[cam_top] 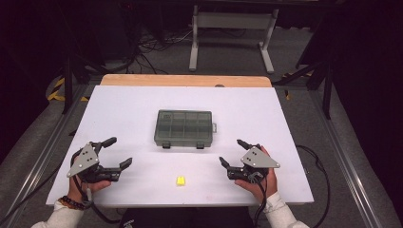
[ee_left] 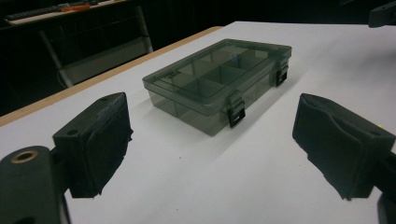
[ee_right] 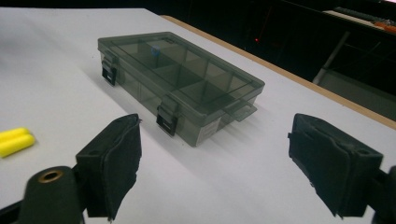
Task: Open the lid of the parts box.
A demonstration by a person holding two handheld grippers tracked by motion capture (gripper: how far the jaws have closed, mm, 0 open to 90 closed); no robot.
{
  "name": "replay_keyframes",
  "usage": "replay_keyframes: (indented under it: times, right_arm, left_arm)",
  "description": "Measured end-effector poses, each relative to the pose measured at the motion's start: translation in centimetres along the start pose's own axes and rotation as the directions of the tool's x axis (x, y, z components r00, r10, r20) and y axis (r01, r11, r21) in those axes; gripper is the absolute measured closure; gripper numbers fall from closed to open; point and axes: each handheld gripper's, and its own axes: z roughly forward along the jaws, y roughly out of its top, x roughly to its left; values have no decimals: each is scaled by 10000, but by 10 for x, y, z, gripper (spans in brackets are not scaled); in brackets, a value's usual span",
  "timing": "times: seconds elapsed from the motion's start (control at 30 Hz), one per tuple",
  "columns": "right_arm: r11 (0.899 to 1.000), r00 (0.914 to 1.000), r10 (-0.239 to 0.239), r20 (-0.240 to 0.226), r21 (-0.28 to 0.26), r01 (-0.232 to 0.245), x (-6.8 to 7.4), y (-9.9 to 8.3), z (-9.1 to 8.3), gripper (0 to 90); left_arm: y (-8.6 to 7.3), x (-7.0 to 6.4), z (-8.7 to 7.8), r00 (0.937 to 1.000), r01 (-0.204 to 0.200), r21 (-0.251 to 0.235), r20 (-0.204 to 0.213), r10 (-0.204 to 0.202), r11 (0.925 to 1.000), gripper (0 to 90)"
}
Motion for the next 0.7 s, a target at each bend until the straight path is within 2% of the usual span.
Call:
replay_keyframes:
  times: [0.07, 0.2, 0.27, 0.3, 0.4, 0.47, 0.63, 0.67, 0.7]
  right_arm:
    - [10000, 10000, 49, -51, 69, -48, 0, -1, 1, 175]
    - [9998, 9998, 188, -49, 57, -188, -2, 0, 1, 175]
    - [9998, 9998, 140, 105, 168, -141, -3, 1, 3, 166]
    - [9997, 9998, 154, 107, 167, -156, -4, 1, 4, 164]
    - [9995, 9998, 121, 126, 297, -125, -8, 3, 10, 164]
    - [9988, 10000, 30, 28, 494, -31, -11, 3, 21, 164]
    - [9980, 9992, 193, -339, 614, -172, -18, 5, 34, 169]
    - [9980, 9992, 193, -339, 614, -172, -18, 5, 34, 169]
    - [9971, 9990, 157, -421, 755, -125, -20, 6, 40, 206]
  left_arm:
    - [0, -1, 1, 10000, -53, 38, 4, 53, 10000, 112]
    - [0, 0, 5, 9999, 117, 139, 109, -119, 9998, 105]
    - [-1, 2, 10, 9996, 207, 159, 180, -210, 9997, 106]
    - [-1, 2, 13, 9997, 93, 351, 235, -101, 9993, 106]
    - [-1, 2, 17, 9996, 10, 466, 279, -23, 9989, 109]
    - [-1, 5, 24, 9995, -76, 678, 311, 55, 9977, 110]
    - [2, 9, 39, 9990, -184, 895, 421, 146, 9958, 120]
    - [2, 11, 45, 9986, -349, 1055, 427, 305, 9938, 120]
    - [3, 12, 50, 9985, -389, 1198, 435, 339, 9920, 134]
